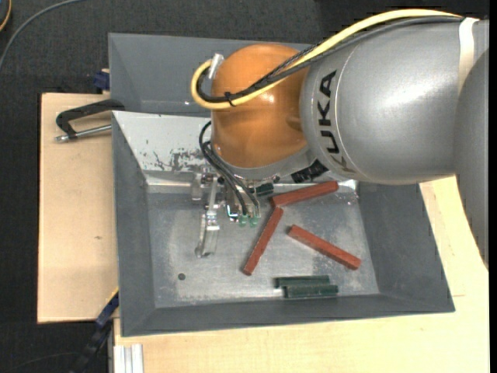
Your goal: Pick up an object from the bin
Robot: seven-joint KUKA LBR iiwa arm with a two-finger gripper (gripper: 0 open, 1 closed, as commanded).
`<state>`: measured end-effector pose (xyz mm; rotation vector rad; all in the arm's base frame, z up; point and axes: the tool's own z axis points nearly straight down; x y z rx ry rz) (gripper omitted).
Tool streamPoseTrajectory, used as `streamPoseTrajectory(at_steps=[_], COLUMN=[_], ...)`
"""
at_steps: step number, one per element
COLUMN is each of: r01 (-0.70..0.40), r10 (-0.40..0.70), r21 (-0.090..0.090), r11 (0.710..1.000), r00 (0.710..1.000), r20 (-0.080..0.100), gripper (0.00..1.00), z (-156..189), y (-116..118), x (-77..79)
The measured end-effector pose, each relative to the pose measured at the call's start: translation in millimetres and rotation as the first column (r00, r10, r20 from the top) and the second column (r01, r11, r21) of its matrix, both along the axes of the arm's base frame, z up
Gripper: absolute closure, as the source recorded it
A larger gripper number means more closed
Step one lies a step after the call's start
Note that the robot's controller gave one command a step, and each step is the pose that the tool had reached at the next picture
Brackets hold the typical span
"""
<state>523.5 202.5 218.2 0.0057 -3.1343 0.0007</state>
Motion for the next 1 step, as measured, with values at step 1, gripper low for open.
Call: streamPoseTrajectory(at_steps=[1], r01=[-0.308], r10=[0.308], r21=[-0.001], r11=[0.951], r00=[0.951], r20=[0.002], gripper=[0.00], z=[-64.2], y=[-63.5], x=[-16.6])
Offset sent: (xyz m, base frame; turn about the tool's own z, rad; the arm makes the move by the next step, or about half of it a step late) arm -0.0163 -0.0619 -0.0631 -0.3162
